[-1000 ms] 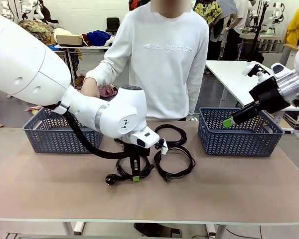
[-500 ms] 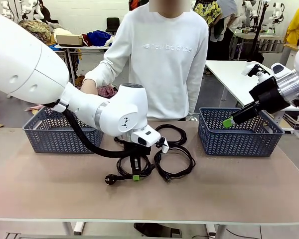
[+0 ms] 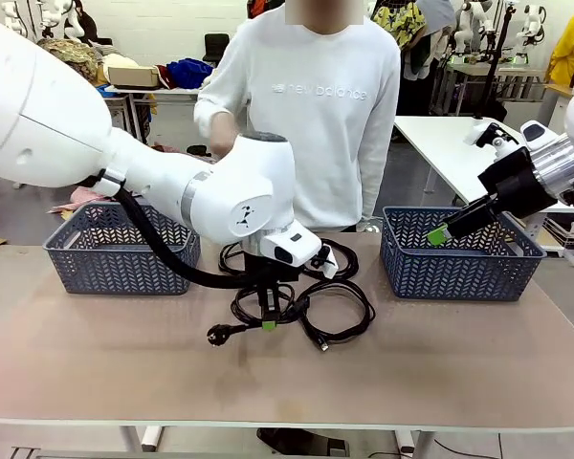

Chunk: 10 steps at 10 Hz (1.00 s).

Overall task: Organize the cables according to human instructions.
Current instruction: Pick up a bundle of cables and place it in the basket indicated by the human.

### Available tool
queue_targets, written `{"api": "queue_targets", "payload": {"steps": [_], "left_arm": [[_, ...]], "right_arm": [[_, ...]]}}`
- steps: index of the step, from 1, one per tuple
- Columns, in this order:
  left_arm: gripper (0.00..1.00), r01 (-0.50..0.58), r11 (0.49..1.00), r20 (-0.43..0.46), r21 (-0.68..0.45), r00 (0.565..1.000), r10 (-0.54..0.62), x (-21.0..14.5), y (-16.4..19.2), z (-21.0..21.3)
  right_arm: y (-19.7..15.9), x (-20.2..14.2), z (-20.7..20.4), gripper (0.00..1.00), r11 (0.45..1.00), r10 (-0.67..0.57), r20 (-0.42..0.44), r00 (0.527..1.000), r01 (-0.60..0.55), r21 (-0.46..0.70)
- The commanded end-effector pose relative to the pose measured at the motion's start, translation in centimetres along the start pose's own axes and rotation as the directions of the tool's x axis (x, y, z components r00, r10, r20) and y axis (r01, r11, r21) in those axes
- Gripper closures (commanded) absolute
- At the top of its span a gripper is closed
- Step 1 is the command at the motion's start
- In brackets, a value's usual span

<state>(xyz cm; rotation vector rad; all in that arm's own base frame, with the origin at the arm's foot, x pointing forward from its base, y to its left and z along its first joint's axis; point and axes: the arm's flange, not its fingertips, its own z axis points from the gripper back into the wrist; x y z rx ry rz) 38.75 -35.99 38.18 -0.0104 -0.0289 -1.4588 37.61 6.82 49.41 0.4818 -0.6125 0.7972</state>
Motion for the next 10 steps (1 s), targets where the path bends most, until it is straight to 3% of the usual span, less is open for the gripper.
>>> {"api": "queue_targets", "payload": {"steps": [1, 6, 10], "left_arm": [[1.00, 0.023, 0.999, -0.039, 0.049, 0.999, -0.021, -0.5, 0.8, 2.5], [1.00, -0.004, 0.984, -0.001, 0.180, 1.000, 0.004, -4.3, 5.0, 11.5], [1.00, -0.021, 0.981, -0.019, 0.193, 1.000, 0.025, -9.1, 8.7, 15.0]], "right_arm": [[-0.3, 0.1, 0.0, 0.00, 1.000, 0.015, 0.020, 1.000, -0.016, 0.019], [-0.3, 0.1, 0.0, 0.00, 1.000, 0.015, 0.020, 1.000, -0.016, 0.019], [-0.3, 0.1, 0.0, 0.00, 1.000, 0.015, 0.020, 1.000, -0.016, 0.019]]}}
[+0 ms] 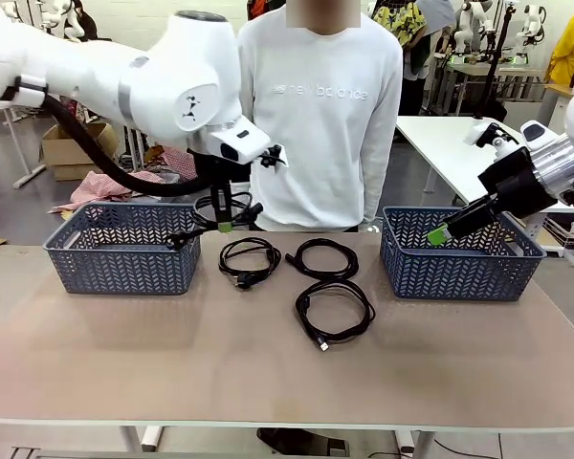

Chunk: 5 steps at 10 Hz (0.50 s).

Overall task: Organize the cables according to human instructions.
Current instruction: Pick up a bundle of cables and place it in the basket indicated by the human.

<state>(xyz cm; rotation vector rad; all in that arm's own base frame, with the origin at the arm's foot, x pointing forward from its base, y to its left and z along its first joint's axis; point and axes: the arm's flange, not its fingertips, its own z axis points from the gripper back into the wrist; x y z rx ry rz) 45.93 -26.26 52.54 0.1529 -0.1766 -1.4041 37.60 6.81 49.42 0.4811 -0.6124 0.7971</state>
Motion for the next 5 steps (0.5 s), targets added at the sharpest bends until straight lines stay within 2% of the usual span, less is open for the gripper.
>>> {"api": "queue_targets", "payload": {"steps": [1, 3, 4, 5], "left_arm": [[1.00, 0.040, 0.998, -0.015, -0.038, 0.999, -0.041, -1.2, 1.5, 0.5], [1.00, 0.035, 0.998, 0.005, -0.054, 0.999, -0.035, -2.0, 3.0, 0.7], [1.00, 0.016, 1.000, -0.016, -0.023, 1.000, -0.016, -1.6, 1.5, -0.1], [1.00, 0.016, 1.000, -0.016, -0.023, 1.000, -0.016, -1.6, 1.5, -0.1]], "right_arm": [[-0.3, 0.1, -0.1, 0.00, 1.000, 0.015, 0.020, 1.000, -0.016, 0.019], [-0.3, 0.1, -0.1, 0.00, 1.000, 0.015, 0.020, 1.000, -0.016, 0.019], [-0.3, 0.1, -0.1, 0.00, 1.000, 0.015, 0.020, 1.000, -0.016, 0.019], [-0.3, 0.1, -0.1, 0.00, 1.000, 0.015, 0.020, 1.000, -0.016, 0.019]]}}
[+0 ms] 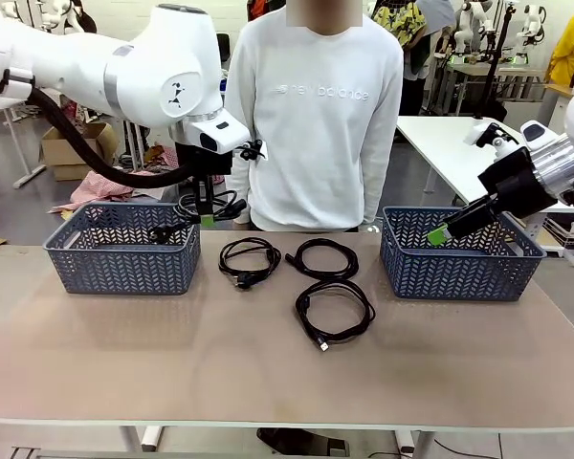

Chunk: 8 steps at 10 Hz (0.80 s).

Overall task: Organize the cables according to human instructions.
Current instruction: Pick up a bundle of cables and place it in the basket indicated by the human.

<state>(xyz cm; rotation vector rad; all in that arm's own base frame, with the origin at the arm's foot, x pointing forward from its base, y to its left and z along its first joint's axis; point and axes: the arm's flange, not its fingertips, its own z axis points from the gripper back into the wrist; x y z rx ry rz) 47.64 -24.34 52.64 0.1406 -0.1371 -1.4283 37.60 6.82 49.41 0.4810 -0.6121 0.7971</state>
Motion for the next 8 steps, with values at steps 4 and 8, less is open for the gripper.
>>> {"api": "queue_targets", "payload": {"steps": [4, 8], "left_arm": [[1.00, -0.008, 1.000, 0.002, 0.010, 1.000, 0.008, 0.0, -0.5, 0.2], [0.85, 0.063, 0.998, 0.016, 0.014, 0.998, -0.063, -3.5, 0.7, 0.8]], "right_arm": [[-0.3, 0.1, -0.1, 0.00, 1.000, 0.015, 0.021, 1.000, -0.016, 0.019], [-0.3, 0.1, -0.1, 0.00, 1.000, 0.015, 0.021, 1.000, -0.016, 0.019]]}}
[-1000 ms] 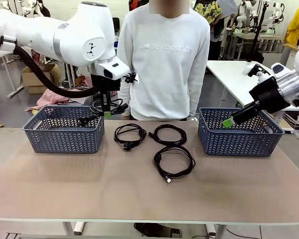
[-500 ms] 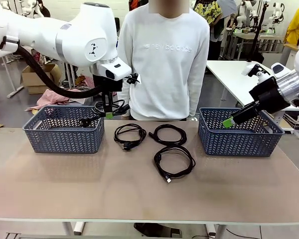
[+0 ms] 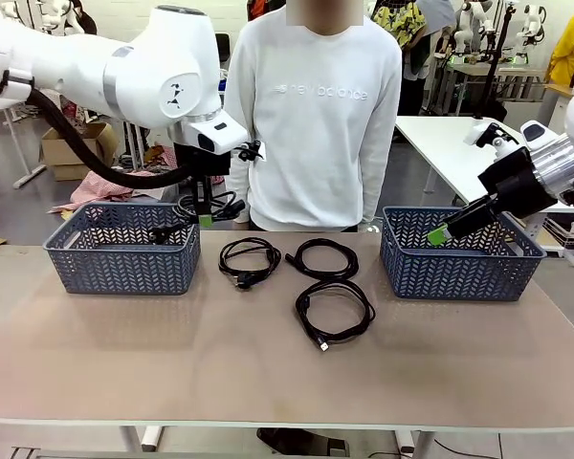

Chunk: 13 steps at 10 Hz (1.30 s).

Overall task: Organize the cables according to human instructions.
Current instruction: Pick up a bundle of cables and place it in the basket indicated by the human.

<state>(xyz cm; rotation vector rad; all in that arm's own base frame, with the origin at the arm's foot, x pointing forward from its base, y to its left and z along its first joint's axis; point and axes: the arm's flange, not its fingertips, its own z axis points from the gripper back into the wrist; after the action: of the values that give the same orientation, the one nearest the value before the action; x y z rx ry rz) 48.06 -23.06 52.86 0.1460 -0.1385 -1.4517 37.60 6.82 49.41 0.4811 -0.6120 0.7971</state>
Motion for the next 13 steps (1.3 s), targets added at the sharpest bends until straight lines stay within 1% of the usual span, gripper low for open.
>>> {"api": "queue_targets", "payload": {"steps": [1, 4, 7, 10, 13], "left_arm": [[0.85, 0.051, 0.999, 0.006, 0.019, 0.999, -0.051, -4.0, 0.3, 1.1], [0.85, 0.141, 0.989, -0.028, 0.038, 0.990, -0.140, -8.5, 1.7, 1.6], [0.85, 0.147, 0.988, -0.057, 0.041, 0.988, -0.144, -12.2, 3.4, 0.5], [0.85, 0.141, 0.988, -0.089, 0.066, 0.987, -0.135, -14.1, 5.4, -0.9], [0.85, 0.144, 0.988, -0.078, 0.054, 0.987, -0.140, -14.6, 6.7, -3.0]], "right_arm": [[-0.3, 0.1, -0.1, 0.00, 1.000, 0.015, 0.021, 1.000, -0.016, 0.019], [-0.3, 0.1, -0.1, 0.00, 1.000, 0.015, 0.021, 1.000, -0.016, 0.019], [-0.3, 0.1, -0.1, 0.00, 1.000, 0.015, 0.021, 1.000, -0.016, 0.019], [-0.3, 0.1, -0.1, 0.00, 1.000, 0.015, 0.021, 1.000, -0.016, 0.019], [-0.3, 0.1, -0.1, 0.00, 1.000, 0.015, 0.021, 1.000, -0.016, 0.019]]}}
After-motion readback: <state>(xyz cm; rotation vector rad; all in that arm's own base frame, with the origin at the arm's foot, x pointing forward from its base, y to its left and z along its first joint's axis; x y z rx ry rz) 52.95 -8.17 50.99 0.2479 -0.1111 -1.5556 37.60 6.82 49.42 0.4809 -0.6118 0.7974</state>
